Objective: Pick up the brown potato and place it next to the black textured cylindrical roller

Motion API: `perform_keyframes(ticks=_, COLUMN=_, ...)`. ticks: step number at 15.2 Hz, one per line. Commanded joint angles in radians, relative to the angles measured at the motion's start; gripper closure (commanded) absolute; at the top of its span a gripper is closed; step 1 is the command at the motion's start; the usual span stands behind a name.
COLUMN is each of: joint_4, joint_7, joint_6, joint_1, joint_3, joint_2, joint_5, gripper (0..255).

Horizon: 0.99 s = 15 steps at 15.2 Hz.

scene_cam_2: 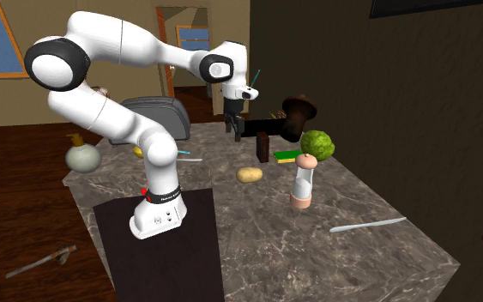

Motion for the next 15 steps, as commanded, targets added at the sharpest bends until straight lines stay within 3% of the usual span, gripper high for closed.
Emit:
perform_keyframes(ticks=1, joint_4=-0.050, joint_7=-0.026, joint_6=0.065, joint_1=-0.031, joint_3=-0.031, joint_2=0.002, joint_5=-0.042, gripper=0)
perform_keyframes(ticks=9, joint_4=-0.173, joint_7=-0.109, joint_6=0.364, joint_1=-0.152, joint_3=-0.160, joint_2=0.130, joint_5=-0.202, gripper=0)
perform_keyframes(ticks=15, joint_4=-0.211, joint_7=-0.109, joint_6=0.474, joint_1=-0.160, joint_3=-0.183, joint_2=0.200, joint_5=-0.224, gripper=0)
